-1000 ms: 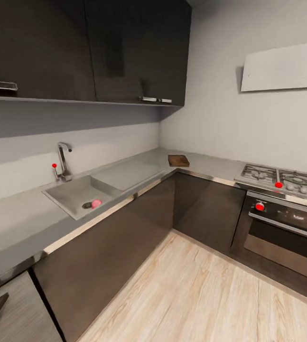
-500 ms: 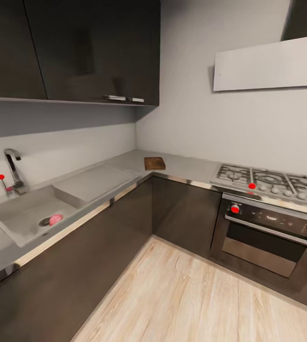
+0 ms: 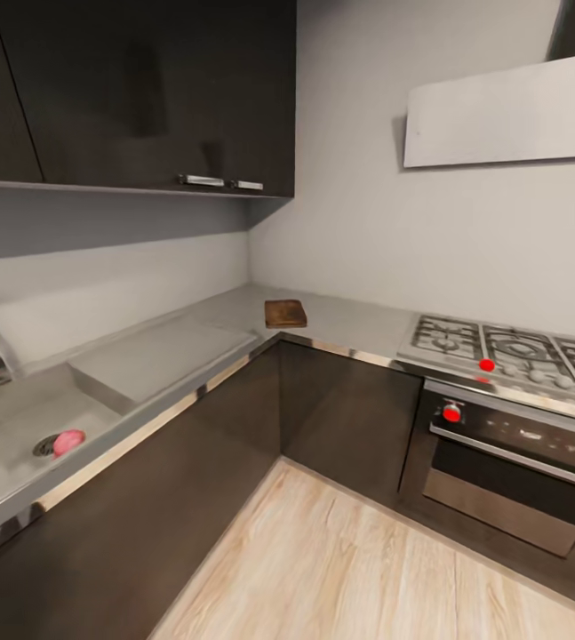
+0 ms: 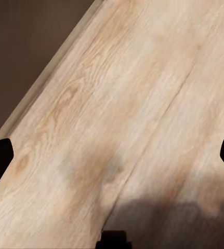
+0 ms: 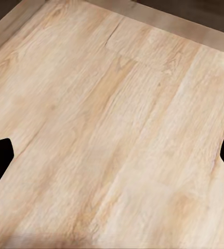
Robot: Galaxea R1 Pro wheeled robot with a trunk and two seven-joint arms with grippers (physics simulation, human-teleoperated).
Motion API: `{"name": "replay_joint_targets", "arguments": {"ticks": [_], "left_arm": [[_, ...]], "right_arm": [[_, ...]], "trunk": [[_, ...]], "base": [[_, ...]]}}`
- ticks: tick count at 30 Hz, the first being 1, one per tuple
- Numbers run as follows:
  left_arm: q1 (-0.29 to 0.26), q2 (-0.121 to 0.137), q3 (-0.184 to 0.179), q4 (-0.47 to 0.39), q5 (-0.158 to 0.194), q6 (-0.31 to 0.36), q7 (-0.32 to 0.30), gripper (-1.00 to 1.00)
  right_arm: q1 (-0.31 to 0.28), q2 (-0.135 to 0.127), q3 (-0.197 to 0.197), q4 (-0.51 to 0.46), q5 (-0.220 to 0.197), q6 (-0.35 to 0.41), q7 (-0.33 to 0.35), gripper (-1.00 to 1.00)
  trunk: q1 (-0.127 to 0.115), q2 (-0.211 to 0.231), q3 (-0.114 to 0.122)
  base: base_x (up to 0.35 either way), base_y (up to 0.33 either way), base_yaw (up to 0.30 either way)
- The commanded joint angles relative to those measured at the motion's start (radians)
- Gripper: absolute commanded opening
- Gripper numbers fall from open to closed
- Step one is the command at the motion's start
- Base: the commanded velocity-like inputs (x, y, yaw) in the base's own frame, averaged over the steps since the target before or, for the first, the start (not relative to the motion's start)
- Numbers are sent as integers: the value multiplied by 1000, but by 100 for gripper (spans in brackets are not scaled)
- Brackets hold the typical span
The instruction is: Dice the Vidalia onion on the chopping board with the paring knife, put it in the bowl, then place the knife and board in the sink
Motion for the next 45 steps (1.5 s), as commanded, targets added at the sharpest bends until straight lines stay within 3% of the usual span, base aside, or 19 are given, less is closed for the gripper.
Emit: {"name": "replay_joint_targets", "arguments": {"ticks": [1,8,18,45], "left_arm": [[0,0,0,0,0,-3,0,100],[0,0,3,-10,3,-4,0,100],[0,0,5,-41,6,-4,2,100],[0,-2,5,-40,6,-1,3,100]], "right_arm": [[0,0,0,0,0,-2,-1,100],[0,0,-1,0,0,-1,-2,100],[0,-1,-2,0,0,-1,-3,100],[0,0,-2,0,0,-1,-3,100]], "trunk": [[1,0,-1],[1,0,-1],[1,0,-1],[-103,189,84]], "base": [[333,0,0],[295,-14,0],[27,-5,0],[0,0,0]]}}
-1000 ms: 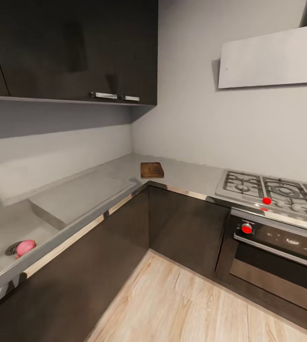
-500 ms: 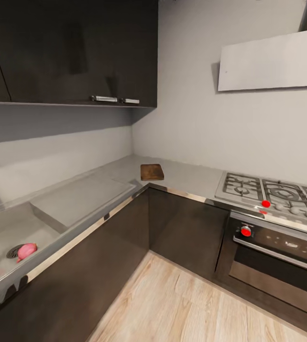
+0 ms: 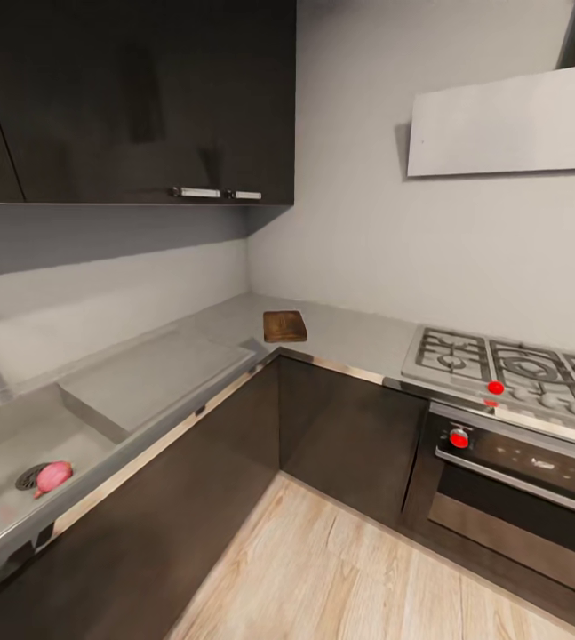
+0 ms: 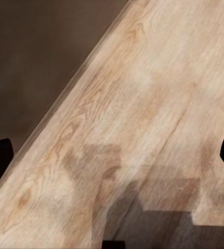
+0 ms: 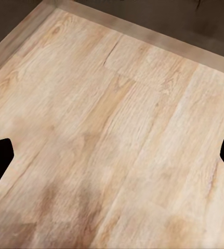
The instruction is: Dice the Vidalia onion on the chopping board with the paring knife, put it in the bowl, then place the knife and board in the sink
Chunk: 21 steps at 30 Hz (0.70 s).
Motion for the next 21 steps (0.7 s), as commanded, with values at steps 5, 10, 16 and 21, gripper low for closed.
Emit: {"name": "replay_joint_targets", "arguments": {"ticks": [5,10,16,21], "left_arm": [[0,0,1,0,1,-3,0,100],[0,0,1,0,1,-3,0,100],[0,0,1,1,1,-3,0,100],[0,0,1,1,1,-3,0,100]], "right_arm": [[0,0,0,0,0,-3,-1,100],[0,0,0,0,0,-3,-1,100],[0,0,0,-1,0,-3,-2,100],[0,0,0,0,0,-3,-2,100]], "trunk": [[-19,35,15],[-38,70,30],[-61,112,49],[-81,147,65]], "base": [[0,0,0],[0,0,0],[0,0,0],[0,0,0]]}}
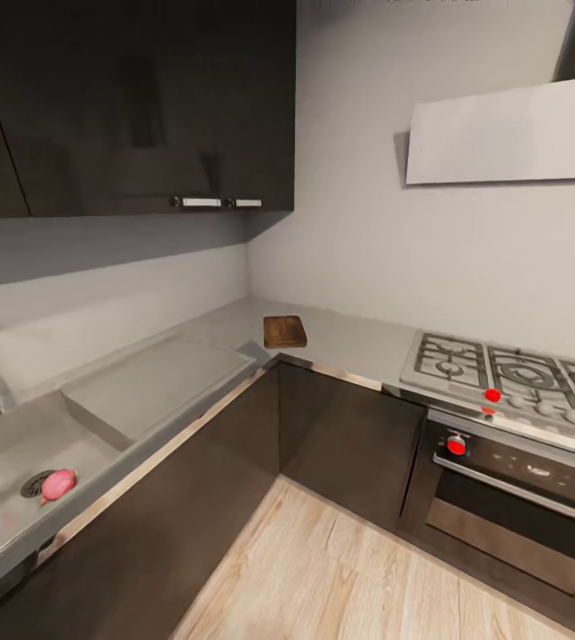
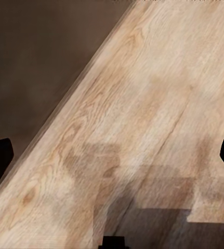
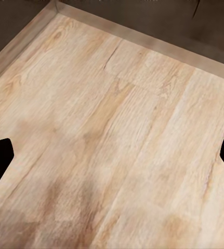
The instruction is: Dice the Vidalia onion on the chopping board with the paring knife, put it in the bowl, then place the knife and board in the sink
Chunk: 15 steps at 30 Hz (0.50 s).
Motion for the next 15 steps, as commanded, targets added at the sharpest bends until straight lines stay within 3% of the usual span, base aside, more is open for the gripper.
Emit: {"name": "replay_joint_targets", "arguments": {"ticks": [1,15], "left_arm": [[0,0,1,0,1,-3,0,100],[0,0,1,-1,1,-3,0,100]], "right_arm": [[0,0,0,0,0,-2,-1,100],[-1,0,0,0,0,-2,-1,100]], "trunk": [[-4,7,2],[-58,105,46]], "base": [[0,0,0],[0,0,0]]}}
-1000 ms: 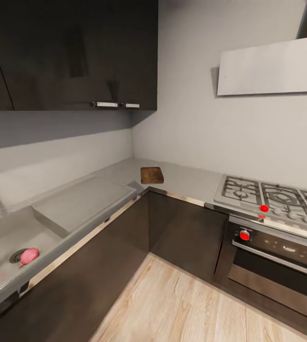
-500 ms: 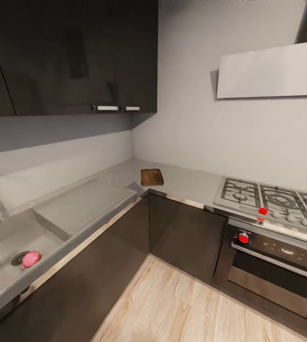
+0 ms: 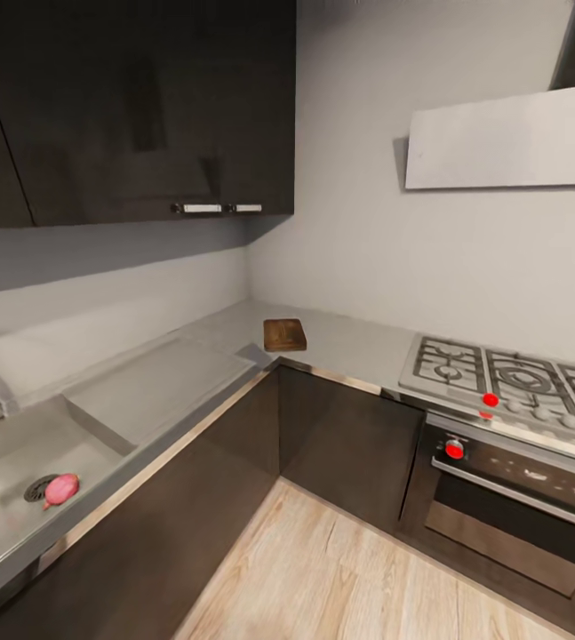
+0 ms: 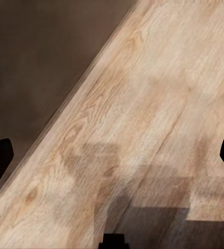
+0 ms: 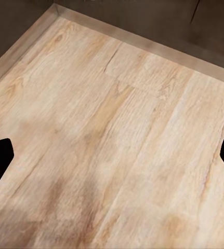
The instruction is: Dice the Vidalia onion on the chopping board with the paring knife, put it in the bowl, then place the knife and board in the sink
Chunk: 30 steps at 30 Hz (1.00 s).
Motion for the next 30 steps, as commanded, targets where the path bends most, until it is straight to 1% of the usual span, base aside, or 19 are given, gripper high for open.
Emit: {"name": "replay_joint_targets", "arguments": {"ticks": [1,30], "left_arm": [[0,0,1,0,1,-3,0,100],[0,0,1,0,0,-3,0,100]], "right_arm": [[0,0,0,0,0,-2,-1,100],[0,0,0,0,0,-3,-1,100]], "trunk": [[-4,7,2],[-115,210,93]], "base": [[0,0,0],[0,0,0]]}}
